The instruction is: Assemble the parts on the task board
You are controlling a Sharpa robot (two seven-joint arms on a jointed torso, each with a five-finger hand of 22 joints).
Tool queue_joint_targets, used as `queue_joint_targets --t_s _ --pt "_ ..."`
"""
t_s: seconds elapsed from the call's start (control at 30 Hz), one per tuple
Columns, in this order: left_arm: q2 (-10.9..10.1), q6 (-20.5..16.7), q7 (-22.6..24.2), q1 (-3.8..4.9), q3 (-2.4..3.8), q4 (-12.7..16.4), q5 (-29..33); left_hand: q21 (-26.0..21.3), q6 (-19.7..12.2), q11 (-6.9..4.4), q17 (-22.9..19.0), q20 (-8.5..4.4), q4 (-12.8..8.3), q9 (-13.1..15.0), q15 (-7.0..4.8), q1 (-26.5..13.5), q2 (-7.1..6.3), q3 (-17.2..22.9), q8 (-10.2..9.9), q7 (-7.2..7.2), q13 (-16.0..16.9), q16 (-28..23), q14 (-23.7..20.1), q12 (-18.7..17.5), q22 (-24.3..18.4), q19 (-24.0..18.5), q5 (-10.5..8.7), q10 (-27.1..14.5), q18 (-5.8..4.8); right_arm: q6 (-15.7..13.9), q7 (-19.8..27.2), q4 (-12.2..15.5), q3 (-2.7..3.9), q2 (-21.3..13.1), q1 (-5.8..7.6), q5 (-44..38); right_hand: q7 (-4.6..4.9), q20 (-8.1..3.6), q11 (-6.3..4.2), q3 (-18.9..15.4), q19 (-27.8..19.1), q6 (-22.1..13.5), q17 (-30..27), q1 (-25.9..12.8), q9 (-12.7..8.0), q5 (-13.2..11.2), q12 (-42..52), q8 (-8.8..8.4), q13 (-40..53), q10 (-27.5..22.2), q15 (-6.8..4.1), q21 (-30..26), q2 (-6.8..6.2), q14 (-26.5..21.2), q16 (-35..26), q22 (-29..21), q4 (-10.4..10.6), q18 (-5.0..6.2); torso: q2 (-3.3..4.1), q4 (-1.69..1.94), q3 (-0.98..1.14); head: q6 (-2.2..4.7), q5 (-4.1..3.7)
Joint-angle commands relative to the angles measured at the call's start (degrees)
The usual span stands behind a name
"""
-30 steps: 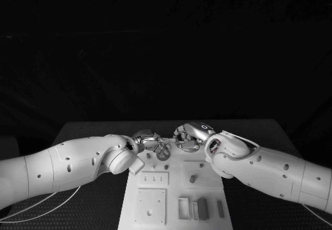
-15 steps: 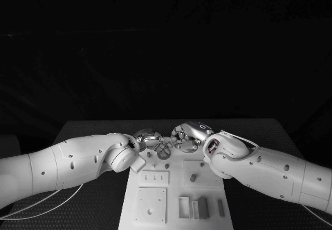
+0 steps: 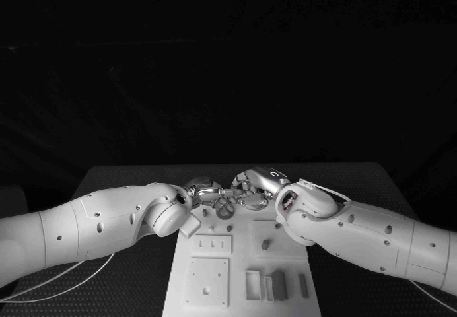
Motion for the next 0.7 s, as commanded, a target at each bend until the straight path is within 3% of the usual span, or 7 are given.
queue_joint_targets --t_s 0.03,0.27,0.5,0.7 --pt "0.3 0.5 0.4 0.07 0.07 0.0 0.8 0.4 -0.4 0.12 0.0 -0.19 0.0 -0.1 0.08 0.5 0.6 -0.5 -0.3 -0.02 0.1 0.4 -0.5 -0.4 1.1 -0.3 -0.34 -0.2 0.32 0.8 0.4 0.2 0.0 0.4 -0.1 -0.4 2.42 -0.08 -0.03 0.3 0.2 8.6 -0.1 -0.1 2.9 -0.2 -0.3 0.95 0.1 0.6 -0.21 0.1 -0.39 0.2 -0.1 -0.1 0.0 0.69 0.01 0.01 0.01 -0.07 -0.02" --pt "0.4 0.4 0.5 0.07 0.07 -0.1 1.1 0.4 -0.3 0.06 0.0 -0.2 -0.3 -0.1 0.07 1.3 1.64 -0.9 -0.2 -0.06 0.3 0.5 -0.5 -0.4 1.1 -0.4 -0.33 -0.2 0.3 1.1 0.4 0.5 -0.02 0.6 -0.13 -0.2 2.42 -0.08 -0.03 0.4 0.2 8.6 -0.1 -0.1 2.9 -0.2 -0.3 0.94 0.1 0.6 -0.2 0.1 -0.4 0.2 -0.1 -0.1 0.0 0.69 -0.02 0.02 -0.07 -0.24 -0.01" --pt "0.3 0.3 0.7 0.07 0.07 -0.2 1.3 0.5 -0.2 0.03 0.0 -0.2 -0.4 -0.1 0.07 1.6 2.24 -1.1 -0.2 -0.09 0.3 0.6 -0.5 -0.4 1.1 -0.4 -0.32 -0.2 0.3 1.4 0.5 0.5 -0.05 0.7 -0.3 -0.1 2.42 -0.09 -0.03 0.4 0.2 8.6 -0.1 -0.1 2.9 -0.2 -0.3 0.93 0.1 0.6 -0.2 0.1 -0.4 0.2 -0.1 -0.1 0.0 0.69 -0.03 -0.01 0.0 -0.26 0.02" --pt "0.2 1.1 0.9 0.07 0.06 -0.2 1.5 0.5 0.3 -0.16 -0.2 -0.21 -3.0 -0.1 0.04 4.5 5.68 -1.2 0.0 -0.34 0.6 0.7 -0.6 -0.5 1.0 -0.6 -0.07 -0.1 0.18 1.5 0.5 -0.1 -0.05 0.8 -0.32 -0.1 2.42 -0.09 -0.03 0.5 0.2 8.6 -0.1 -0.1 3.0 -0.2 -0.3 0.92 0.1 0.6 -0.2 0.1 -0.4 0.2 -0.1 -0.1 0.0 0.69 -0.04 0.02 -0.01 -0.27 0.0"
